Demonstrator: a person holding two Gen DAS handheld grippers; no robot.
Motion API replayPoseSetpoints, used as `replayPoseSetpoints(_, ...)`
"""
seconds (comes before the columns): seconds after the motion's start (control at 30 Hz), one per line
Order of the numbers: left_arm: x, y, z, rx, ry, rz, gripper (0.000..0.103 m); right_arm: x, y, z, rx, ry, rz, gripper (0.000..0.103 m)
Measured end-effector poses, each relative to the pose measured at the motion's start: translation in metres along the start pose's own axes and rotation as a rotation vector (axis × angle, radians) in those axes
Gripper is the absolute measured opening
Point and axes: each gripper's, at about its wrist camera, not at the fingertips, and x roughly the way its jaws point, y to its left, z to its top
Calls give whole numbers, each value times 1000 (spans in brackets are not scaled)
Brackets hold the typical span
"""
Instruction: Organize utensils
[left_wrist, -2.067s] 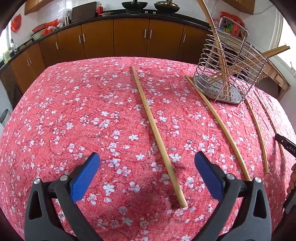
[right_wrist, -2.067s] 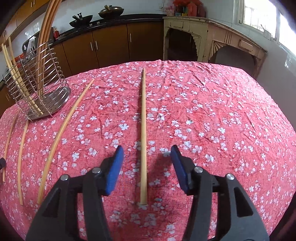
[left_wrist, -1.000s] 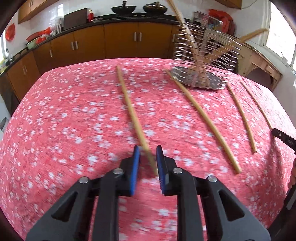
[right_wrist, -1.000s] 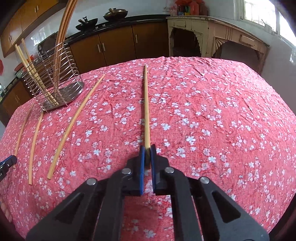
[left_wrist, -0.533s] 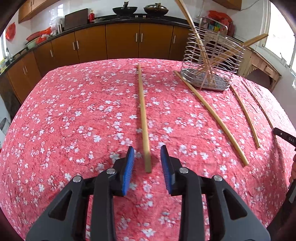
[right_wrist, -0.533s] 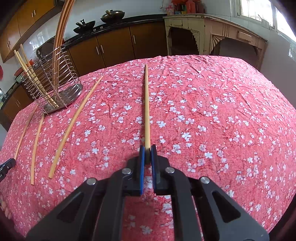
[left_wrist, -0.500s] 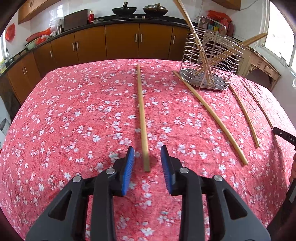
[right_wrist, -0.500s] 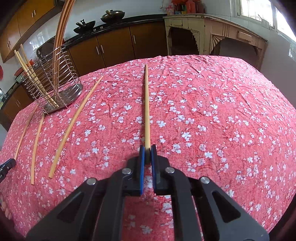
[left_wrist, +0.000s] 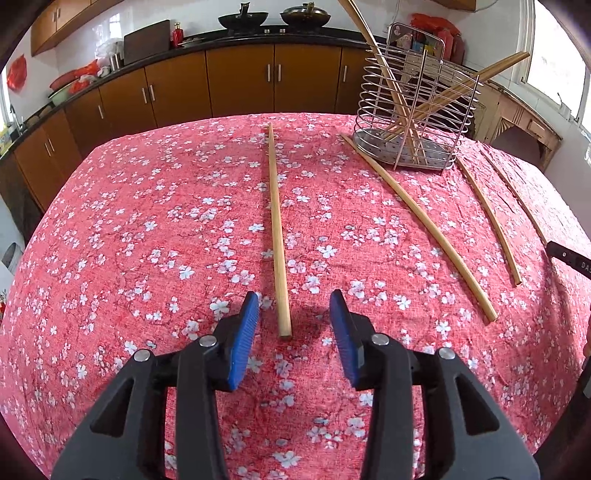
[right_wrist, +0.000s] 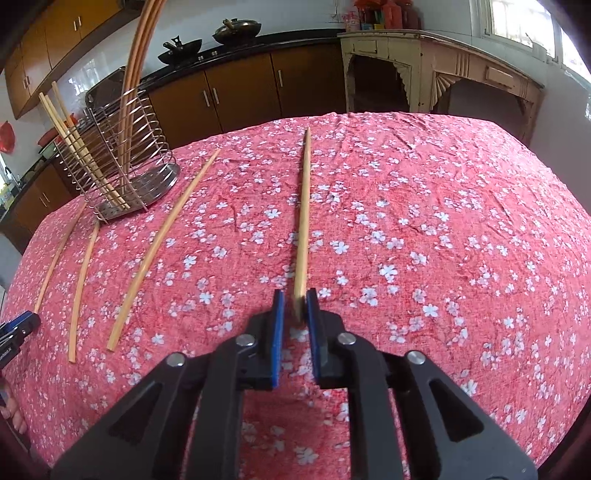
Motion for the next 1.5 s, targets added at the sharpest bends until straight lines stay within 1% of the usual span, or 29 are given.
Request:
replayPoseSetpoints(0.03,0,-1,1,2,0,2,41,-1,0,0,0,-2,-1,24)
replayPoseSetpoints(0.2,1,-2,0,7,1,2,41,6,1,4,-15,14,-8,24)
replayPoseSetpoints(0.23,1,-1,0,5,1,0,41,7,1,4,-23,17,-13,22)
replayPoseSetpoints(0.27,1,-1,0,2,0,-5,41,9,3,5,-32,18,-31,11)
replayPoseSetpoints(0.3,1,0,0,-1,-1,-9,41,9,4,5,-38,20,-42,9)
replayPoseSetpoints(0.57,-1,-2,-2,12,-1,-11,40,10,2,3,-31,21,-46,8)
replayPoseSetpoints(0.63,-1,-3,-2,13,-1,-2,33,9,3,3,-31,22,-48,8)
replayPoseSetpoints(0.7,-1,-1,-1,0,-2,2,20,9,3,3,-30,21,-47,8)
replayPoseSetpoints(0.8,-2,-1,-2,-1,1,0,11,7,1,1,-20,18,-44,8)
replayPoseSetpoints(0.93,-8,-5,-7,27,4,13,9,1,-3,-2,-9,7,-39,7)
replayPoseSetpoints(1.1,-16,-4,-13,19,1,3,7,-23,-6,-1,-8,-60,-37,7)
replayPoseSetpoints(1.17,-23,-2,-11,12,-18,-3,7,-34,-7,2,-13,-93,-42,7)
replayPoseSetpoints(1.3,-47,3,-4,5,-91,-5,7,-65,-8,11,-21,-187,-52,7)
replayPoseSetpoints(1.4,-73,7,5,-4,-172,-7,7,-83,-7,17,-23,-238,-40,7)
replayPoseSetpoints(1.5,-91,9,17,-20,-236,-11,7,-99,-4,22,-28,-289,-29,7)
